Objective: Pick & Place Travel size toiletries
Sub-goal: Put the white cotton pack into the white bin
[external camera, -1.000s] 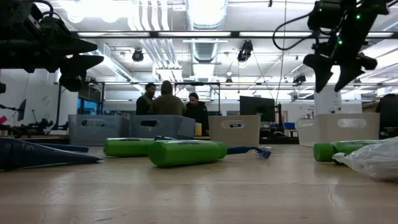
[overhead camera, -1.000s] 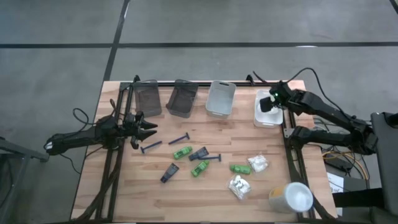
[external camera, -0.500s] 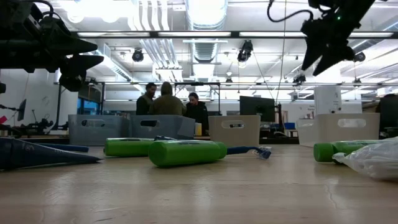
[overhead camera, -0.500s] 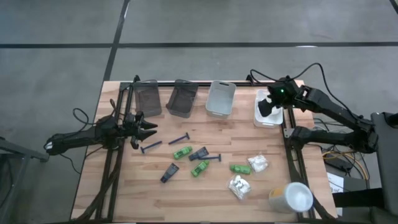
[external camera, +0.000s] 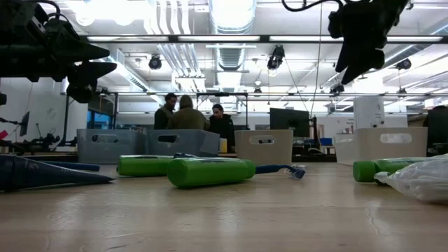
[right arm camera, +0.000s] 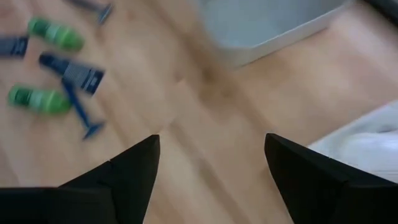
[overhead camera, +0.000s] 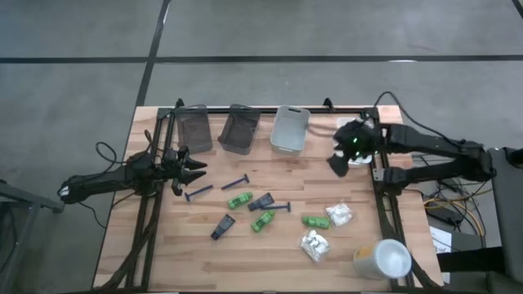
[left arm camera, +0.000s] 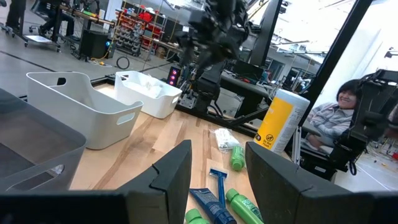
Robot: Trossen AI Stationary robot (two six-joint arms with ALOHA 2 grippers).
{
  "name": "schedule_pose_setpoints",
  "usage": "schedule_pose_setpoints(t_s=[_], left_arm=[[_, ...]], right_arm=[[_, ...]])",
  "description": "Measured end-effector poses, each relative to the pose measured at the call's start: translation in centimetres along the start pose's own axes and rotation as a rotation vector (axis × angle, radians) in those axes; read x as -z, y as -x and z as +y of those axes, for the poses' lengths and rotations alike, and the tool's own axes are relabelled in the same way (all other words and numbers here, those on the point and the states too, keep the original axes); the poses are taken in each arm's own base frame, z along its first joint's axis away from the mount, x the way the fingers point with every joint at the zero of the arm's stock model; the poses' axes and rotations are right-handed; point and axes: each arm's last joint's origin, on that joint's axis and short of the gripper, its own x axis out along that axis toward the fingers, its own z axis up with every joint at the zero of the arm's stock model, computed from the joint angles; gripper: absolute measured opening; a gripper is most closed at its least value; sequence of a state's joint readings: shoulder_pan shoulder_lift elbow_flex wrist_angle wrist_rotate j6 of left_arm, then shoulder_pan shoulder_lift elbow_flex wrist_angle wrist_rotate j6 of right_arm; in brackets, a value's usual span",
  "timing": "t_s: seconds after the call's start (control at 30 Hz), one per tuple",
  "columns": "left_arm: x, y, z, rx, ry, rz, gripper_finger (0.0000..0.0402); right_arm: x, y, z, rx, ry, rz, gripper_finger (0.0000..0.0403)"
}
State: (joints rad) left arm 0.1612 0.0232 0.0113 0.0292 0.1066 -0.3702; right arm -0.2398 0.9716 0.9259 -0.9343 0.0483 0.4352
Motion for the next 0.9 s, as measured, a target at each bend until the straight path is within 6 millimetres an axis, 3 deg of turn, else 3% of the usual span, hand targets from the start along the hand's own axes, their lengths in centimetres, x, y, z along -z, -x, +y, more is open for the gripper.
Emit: schedule_pose_setpoints(t_s=[0.47, 0.7, 0.9], left_arm=[[0.0, 0.0, 0.0, 0.001, 0.000, 0.000, 0.0156], [0.0, 0.0, 0.0, 0.000, 0.000, 0.000, 0.0156], [0.0, 0.0, 0.0, 0.000, 0.000, 0.000, 0.0156]], right_arm=[[4.5, -5.0, 8.2, -0.062, 0.360, 0.322, 0.0284], [7.0, -6.8, 9.8, -0.115, 0.510, 0.555, 0.0260], [7.3, -7.7, 10.1, -0.108, 0.537, 0.587, 0.0244]])
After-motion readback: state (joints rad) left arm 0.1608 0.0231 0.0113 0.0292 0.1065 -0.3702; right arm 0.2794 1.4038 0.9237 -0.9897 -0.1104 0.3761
